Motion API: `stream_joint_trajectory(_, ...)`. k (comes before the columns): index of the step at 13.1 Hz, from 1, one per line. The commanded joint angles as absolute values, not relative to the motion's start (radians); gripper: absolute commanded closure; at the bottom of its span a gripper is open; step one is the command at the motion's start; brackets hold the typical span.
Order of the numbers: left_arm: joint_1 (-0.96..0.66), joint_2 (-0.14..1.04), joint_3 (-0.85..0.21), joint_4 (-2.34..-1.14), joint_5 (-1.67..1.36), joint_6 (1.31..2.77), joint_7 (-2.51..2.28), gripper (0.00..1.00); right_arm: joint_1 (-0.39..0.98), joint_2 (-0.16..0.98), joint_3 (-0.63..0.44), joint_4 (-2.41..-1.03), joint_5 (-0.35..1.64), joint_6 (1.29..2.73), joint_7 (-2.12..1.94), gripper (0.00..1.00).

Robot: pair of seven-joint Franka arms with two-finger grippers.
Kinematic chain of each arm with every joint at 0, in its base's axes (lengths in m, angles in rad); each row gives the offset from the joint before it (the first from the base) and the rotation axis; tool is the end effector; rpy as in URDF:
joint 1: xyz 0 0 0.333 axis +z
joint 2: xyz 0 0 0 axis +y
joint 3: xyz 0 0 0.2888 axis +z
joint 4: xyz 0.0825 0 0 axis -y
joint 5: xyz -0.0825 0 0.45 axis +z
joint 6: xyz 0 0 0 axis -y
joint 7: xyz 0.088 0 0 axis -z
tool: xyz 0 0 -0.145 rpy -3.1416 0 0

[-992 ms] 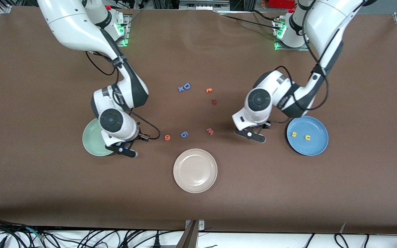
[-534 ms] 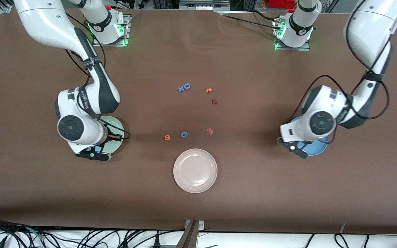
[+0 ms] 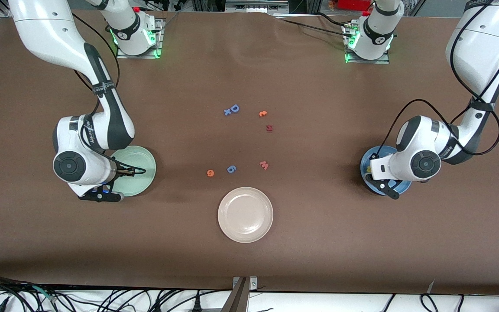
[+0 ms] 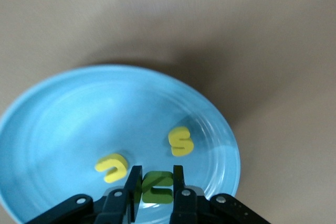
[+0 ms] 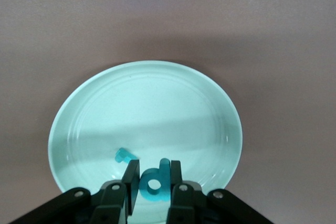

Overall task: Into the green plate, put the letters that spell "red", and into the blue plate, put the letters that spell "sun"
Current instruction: 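Place the C on the blue plate while the right gripper places the d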

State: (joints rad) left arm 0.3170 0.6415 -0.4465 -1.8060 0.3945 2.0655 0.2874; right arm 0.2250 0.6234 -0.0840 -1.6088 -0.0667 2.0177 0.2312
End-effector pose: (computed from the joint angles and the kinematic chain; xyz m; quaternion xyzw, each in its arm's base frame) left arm 0.6332 -0.0623 0.0891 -0.9415 0.3026 0.1478 0.0098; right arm 0.6907 0.0938 0.1495 0.9927 -0.0220 -0.0944 0.0723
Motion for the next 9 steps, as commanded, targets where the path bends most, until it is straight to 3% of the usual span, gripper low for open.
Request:
stream_joint_trajectory(1,0.371,0.591,-0.471,-1.905,0.383,2.112,0.311,0.85,0.222,0.557,-0.094,-1.736,-0.058,2.119,0.199,0.8)
stream_joint_trajectory(2,0.394,0.585,-0.48,-1.945,0.383,2.162,0.311,0.84,0.222,0.537,-0.1,-1.779,-0.057,2.166,0.195,0.8)
stream_joint_trajectory(3,0.402,0.584,-0.48,-1.951,0.383,2.175,0.311,0.69,0.224,0.52,-0.101,-1.819,-0.058,2.204,0.193,0.8)
stream_joint_trajectory(4,0.402,0.583,-0.48,-1.948,0.383,2.174,0.311,0.13,0.224,0.505,-0.103,-1.856,-0.057,2.247,0.189,0.8)
stream_joint_trajectory(5,0.4,0.569,-0.482,-1.948,0.383,2.169,0.313,0.0,0.224,0.493,-0.103,-1.893,-0.057,2.293,0.189,0.8)
stream_joint_trajectory(9,0.397,0.523,-0.52,-1.922,0.382,2.097,0.313,0.0,0.222,0.482,-0.103,-1.973,-0.055,2.431,0.189,0.8)
